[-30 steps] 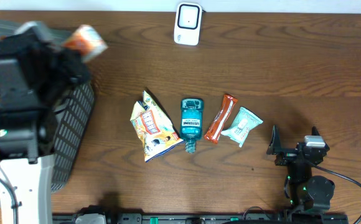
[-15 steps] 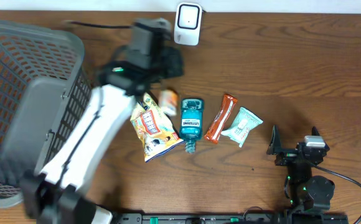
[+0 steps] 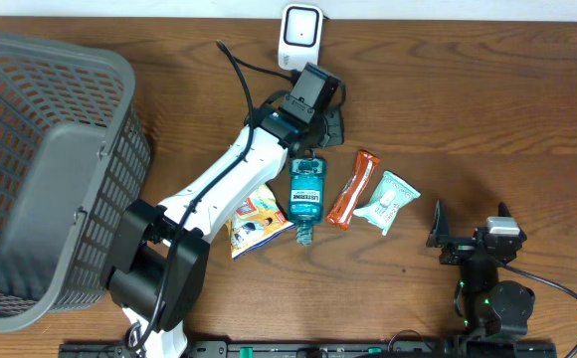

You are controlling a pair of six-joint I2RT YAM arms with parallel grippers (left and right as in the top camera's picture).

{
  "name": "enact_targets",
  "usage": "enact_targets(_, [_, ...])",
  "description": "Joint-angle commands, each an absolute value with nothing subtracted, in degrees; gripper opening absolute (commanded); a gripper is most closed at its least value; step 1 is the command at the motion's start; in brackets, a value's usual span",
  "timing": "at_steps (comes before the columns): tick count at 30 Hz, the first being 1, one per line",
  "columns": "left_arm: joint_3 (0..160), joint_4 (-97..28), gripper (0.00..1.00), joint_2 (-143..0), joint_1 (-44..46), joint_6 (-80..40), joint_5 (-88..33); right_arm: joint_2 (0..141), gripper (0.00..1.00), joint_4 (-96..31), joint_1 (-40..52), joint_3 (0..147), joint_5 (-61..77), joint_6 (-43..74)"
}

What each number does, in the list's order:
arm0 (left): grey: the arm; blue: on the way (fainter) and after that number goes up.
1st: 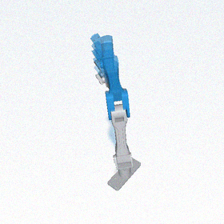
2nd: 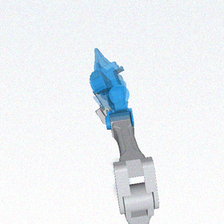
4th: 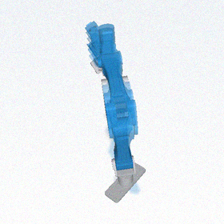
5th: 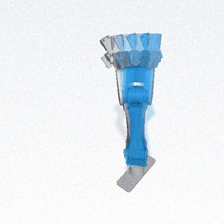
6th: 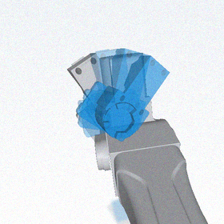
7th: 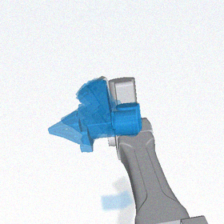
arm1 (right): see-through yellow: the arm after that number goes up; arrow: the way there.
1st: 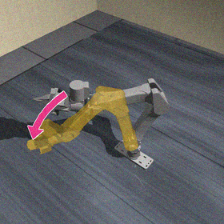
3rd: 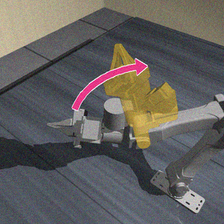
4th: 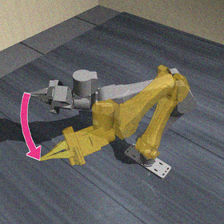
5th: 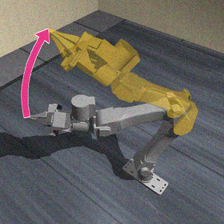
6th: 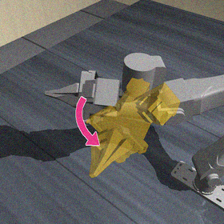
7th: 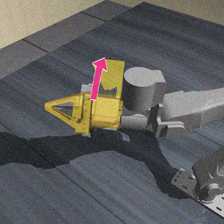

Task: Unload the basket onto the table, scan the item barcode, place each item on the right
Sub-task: 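Carry the orange box out and drop it behind the tissue pack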

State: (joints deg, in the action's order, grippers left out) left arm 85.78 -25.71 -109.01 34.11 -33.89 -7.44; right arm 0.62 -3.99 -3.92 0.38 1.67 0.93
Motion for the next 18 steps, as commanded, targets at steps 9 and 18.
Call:
enact_targets(9, [89.84,-29.23,1.0,-99.83,33.82,-15.03,10.76,0.4,0.99,-4.16,-3.66,0.32,1.61,1.67])
enact_targets(18, [92.07,-20.34,0.99,-80.34,33.82,5.93,29.3,0.4,0.99,-4.16,-3.66,0.32,1.61,1.67])
